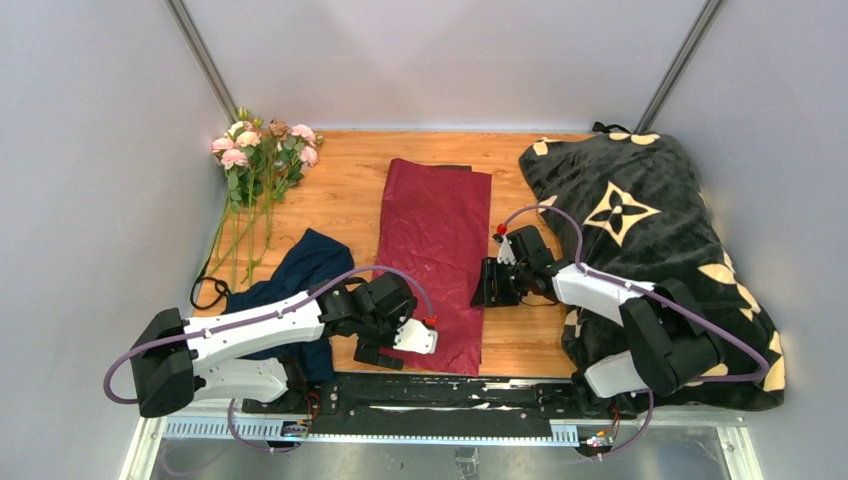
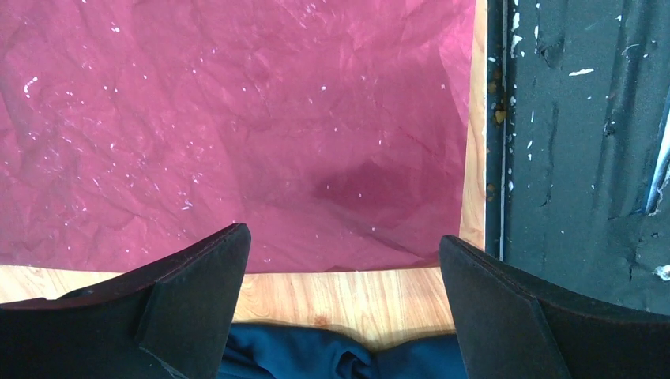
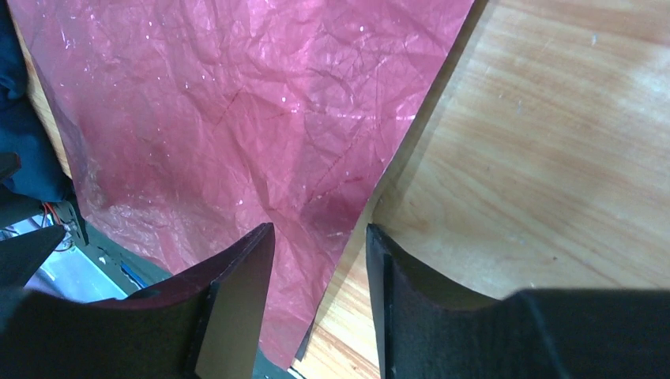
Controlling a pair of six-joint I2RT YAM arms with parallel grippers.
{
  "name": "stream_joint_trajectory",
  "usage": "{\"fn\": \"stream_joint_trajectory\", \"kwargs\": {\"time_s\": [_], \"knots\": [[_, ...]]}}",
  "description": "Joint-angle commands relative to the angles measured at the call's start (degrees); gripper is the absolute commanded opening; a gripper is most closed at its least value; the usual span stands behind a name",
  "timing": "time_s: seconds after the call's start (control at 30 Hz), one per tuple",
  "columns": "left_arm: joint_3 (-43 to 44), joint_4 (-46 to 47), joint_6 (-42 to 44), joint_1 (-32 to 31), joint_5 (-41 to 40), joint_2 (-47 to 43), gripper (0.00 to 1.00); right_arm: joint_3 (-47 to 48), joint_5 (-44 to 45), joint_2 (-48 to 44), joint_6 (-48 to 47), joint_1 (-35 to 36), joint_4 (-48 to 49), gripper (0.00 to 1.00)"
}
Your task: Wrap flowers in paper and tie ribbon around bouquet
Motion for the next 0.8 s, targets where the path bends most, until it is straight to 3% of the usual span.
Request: {"fn": "stream_joint_trajectory", "kwargs": {"time_s": [0.0, 0.43, 0.5, 0.6, 0.77], "knots": [[-0.64, 2.00, 0.21, -0.46, -0.71, 0.25, 1.00, -0.48, -3.79, 1.54, 0.92, -0.19, 3.46, 0.46], [-0.65, 3.15, -0.17, -0.46, -1.12, -0.41, 1.00, 1.59, -9.81, 6.54, 5.76, 0.95, 14.54, 0.34], [-0.35, 3.20, -0.48, -0.46, -1.20, -0.79, 1.00, 3.13, -9.56, 7.51, 5.94, 1.62, 14.66, 0.26], [0.50, 3.24, -1.04, -0.46, -1.48, -1.78, 1.00, 5.80, -8.85, 8.86, 6.24, 3.12, 14.53, 0.01], [1.51, 3.42, -1.27, -0.47, -4.80, -5.57, 1.00, 10.66, -8.43, 8.84, 10.02, 5.77, 15.84, 0.00]]}}
